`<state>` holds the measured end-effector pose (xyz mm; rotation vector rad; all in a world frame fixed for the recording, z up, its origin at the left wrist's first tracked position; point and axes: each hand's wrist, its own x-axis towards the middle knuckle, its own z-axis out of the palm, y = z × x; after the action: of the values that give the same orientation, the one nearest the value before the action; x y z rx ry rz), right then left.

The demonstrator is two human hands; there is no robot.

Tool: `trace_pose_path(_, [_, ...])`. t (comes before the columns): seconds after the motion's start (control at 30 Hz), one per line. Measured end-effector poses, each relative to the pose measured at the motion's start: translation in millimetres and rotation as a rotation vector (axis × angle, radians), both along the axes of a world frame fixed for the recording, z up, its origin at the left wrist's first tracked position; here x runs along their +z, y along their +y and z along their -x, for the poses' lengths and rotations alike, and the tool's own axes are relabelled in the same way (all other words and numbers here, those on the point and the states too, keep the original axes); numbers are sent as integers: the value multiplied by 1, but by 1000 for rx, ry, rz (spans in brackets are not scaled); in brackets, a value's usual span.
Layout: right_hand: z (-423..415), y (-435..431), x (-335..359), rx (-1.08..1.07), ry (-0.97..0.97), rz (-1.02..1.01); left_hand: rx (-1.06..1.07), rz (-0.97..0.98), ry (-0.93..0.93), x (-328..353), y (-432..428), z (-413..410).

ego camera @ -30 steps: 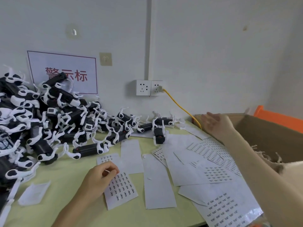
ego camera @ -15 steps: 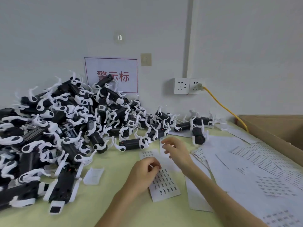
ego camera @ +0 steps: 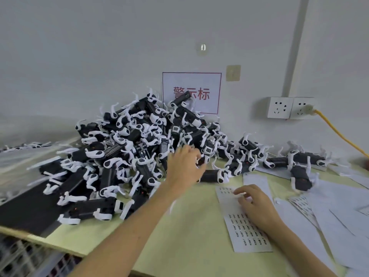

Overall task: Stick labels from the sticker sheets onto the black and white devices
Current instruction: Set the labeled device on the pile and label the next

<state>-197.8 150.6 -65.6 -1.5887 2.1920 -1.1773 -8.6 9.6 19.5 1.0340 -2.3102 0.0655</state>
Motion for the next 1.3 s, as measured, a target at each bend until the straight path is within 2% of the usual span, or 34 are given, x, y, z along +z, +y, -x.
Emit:
trace_pose_path(0.07, [0,0,0,-6,3,-8,254,17,-150,19,-34,-30])
trace_pose_path(0.17, [0,-1,-1,-3,16,-16,512,-137,-312,31,-76,-82])
trace_pose_path(0.23, [0,-1,-2,1,19,-18,530,-244,-416,28,-90,-107])
trace_pose_path(0.3, [0,-1,-2,1,17,-12,431,-260,-473,15,-93,-119])
trace_pose_path(0.33, [1,-1,-2,3,19,-6,369,-219,-445,5,-91,-122])
trace_pose_path(0.47, [0,-1,-3,6,23,-3,223,-7,-88,-20,-76,-120])
trace_pose_path(0.6, [1,-3,-2,2,22,-13,44,-51,-141,-20,-51,-72])
trace_pose_path(0.67, [1,-2,-1,-2,21,-10,-54,-26,-81,-18,-36,-40])
trace_pose_path(0.8, [-1,0,1,7,12,-8,-95,28,56,-12,-9,6])
trace_pose_path(1.0, [0,2,1,21,-113,99,-155,150,14,-11,-4,32])
trace_pose_path(1.07, [1,4,0,80,-113,113,-164,175,68,-7,-4,30])
trace_pose_path(1.2, [-5,6,-1,161,57,164,-223,289,244,9,8,33])
trace_pose_path(1.3, [-11,10,3,177,-12,314,-171,288,362,13,21,44])
